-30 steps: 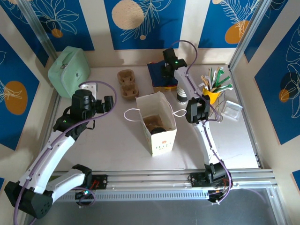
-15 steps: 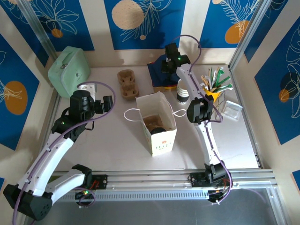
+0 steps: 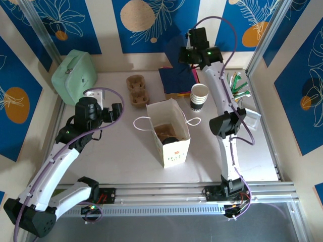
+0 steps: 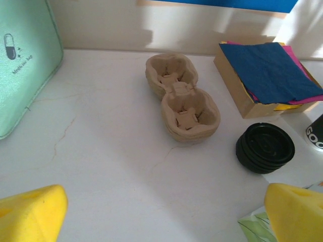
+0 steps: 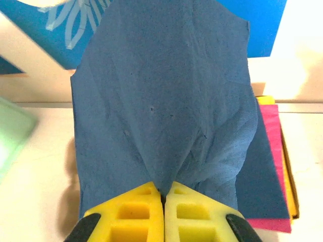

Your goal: Pack the takeout coffee

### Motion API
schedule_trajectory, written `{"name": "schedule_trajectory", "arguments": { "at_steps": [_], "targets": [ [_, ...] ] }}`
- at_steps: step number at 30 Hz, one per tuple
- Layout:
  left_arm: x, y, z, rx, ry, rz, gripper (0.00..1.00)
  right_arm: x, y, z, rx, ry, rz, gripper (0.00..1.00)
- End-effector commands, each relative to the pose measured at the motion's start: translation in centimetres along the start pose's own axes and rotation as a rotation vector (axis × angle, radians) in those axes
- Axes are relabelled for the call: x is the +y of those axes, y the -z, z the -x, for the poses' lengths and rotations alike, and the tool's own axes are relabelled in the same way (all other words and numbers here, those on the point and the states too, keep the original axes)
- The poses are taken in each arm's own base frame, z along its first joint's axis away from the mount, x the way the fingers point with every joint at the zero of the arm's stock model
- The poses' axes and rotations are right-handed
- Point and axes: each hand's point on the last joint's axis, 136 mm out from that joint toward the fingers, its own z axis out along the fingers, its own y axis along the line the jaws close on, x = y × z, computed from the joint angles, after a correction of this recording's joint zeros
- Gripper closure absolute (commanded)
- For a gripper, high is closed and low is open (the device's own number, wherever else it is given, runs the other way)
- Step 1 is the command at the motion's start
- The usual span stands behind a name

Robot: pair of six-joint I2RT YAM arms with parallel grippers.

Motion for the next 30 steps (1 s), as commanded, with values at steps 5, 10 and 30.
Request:
{"name": "schedule_trajectory", "arguments": {
  "at_steps": [5, 10, 30],
  "targets": [
    [-0.6, 0.7, 1.2, -0.030, 0.063, -0.047, 0.01, 6.7, 10.7, -0.8, 0.081, -0.084, 0.337, 1.00],
    [-1.4, 0.7, 1.5, -0.053, 0.088, -0.094, 0.01, 9.5, 17.2, -2.6, 0.130, -0.116, 0.449, 1.00],
    [-0.3, 1.8, 2.4, -0.130, 0.085, -0.047, 0.04, 12.9, 24.7, -17.2, 0.347, -0.127, 0.436, 1.00]
  ]
}}
